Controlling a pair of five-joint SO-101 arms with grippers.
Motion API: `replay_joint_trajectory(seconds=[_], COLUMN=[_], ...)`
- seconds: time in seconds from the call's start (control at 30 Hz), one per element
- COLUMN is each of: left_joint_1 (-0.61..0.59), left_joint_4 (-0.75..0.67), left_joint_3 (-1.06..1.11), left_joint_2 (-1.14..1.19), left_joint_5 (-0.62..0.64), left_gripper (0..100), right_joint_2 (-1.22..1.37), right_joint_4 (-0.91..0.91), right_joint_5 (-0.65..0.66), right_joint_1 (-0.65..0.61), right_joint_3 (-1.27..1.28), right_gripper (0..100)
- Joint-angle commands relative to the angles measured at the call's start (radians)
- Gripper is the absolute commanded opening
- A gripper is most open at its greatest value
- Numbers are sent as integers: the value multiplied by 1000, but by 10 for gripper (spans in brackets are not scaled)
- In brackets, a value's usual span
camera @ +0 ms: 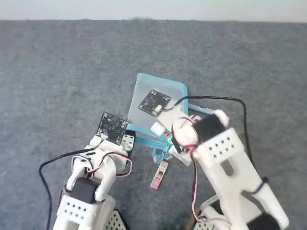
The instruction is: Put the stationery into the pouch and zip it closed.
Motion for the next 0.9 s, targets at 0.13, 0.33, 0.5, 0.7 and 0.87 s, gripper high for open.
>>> replay_joint_trajectory(seconds=[0.13,0.33,0.5,0.7,0.87], left_joint_1=[-110,-226,-233,-255,-250], left_joint_4=[-52,-72,-69,-68,-68], left_joint_3=[-15,-16,-30,-30,-25], left_joint_2=[-6,-6,-6,-6,-6], left_joint_5=[23,61,63,63,60], left_gripper=[9,9,9,9,9], right_joint_2=[-54,-223,-145,15,128], right_joint_4=[41,56,25,-47,-45], right_joint_5=[-9,21,26,20,-18], right_joint_1=[-27,-136,-179,-179,-176], right_joint_3=[-71,-48,-41,-51,-155], right_gripper=[7,7,7,7,7])
